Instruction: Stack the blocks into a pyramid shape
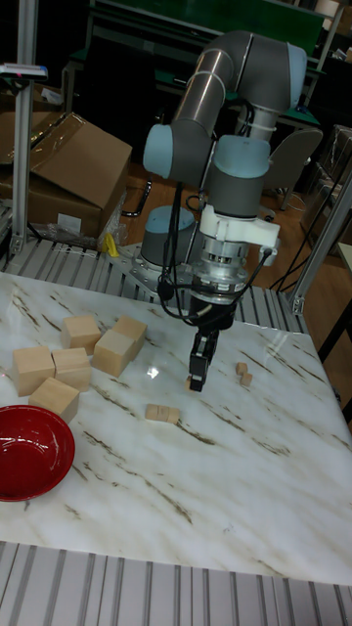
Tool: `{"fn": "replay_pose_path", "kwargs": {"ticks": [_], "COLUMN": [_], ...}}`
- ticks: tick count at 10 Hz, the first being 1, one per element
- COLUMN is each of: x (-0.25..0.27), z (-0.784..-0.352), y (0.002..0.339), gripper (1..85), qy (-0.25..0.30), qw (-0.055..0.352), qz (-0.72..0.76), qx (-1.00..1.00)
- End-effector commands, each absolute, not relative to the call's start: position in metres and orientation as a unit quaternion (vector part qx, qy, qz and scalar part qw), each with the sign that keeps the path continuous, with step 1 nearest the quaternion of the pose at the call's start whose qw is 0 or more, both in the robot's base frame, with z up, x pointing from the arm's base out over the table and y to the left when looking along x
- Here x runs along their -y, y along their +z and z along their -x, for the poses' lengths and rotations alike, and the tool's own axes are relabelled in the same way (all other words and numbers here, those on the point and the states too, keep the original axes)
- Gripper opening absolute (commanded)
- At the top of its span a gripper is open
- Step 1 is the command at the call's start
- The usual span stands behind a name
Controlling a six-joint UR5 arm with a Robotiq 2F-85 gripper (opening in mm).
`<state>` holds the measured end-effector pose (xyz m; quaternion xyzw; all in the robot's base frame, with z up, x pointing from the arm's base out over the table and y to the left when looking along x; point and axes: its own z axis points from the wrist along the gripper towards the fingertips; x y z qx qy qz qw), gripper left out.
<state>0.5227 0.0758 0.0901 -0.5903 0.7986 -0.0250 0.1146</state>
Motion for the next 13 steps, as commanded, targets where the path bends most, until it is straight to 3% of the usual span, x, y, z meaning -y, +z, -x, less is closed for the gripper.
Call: {"fn": "replay_pose_path", "kwargs": {"ticks": [1,8,13], "x": [-0.074,-0.030,-0.033], "z": [-0.541,-0.554,-0.563], "y": [0.100,0.087,0.071], "gripper": [1.0,1.0,1.0], "qy": [-0.003,-0.014,-0.003], "qw": [0.109,0.078,0.090], "qz": [0.603,0.658,0.658], "qx": [-0.791,-0.749,-0.747]}}
